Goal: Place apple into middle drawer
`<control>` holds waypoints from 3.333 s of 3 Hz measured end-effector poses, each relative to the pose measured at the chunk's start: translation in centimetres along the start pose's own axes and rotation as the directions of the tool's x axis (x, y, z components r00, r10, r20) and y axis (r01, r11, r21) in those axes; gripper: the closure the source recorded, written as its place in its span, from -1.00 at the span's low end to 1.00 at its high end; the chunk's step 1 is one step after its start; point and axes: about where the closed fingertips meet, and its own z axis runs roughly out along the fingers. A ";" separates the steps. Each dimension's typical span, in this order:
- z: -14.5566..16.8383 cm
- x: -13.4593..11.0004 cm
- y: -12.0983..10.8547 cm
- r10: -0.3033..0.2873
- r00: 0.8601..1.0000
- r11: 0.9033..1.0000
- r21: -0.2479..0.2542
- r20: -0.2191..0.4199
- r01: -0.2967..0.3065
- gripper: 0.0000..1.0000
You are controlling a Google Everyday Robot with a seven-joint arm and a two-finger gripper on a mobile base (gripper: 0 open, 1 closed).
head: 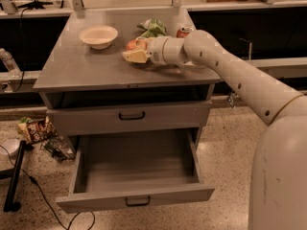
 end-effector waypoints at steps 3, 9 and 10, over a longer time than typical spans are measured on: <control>-5.7 -1.1 7.9 -0.047 0.998 0.972 -0.230 0.031 0.053 1.00; -13.6 13.4 21.0 -0.060 0.994 0.947 -0.320 -0.094 0.027 1.00; -13.8 19.2 22.5 0.007 0.995 0.947 -0.318 -0.099 -0.038 1.00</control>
Offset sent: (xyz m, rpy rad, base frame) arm -0.1051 -0.0002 0.0402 0.0264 -0.0468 0.2632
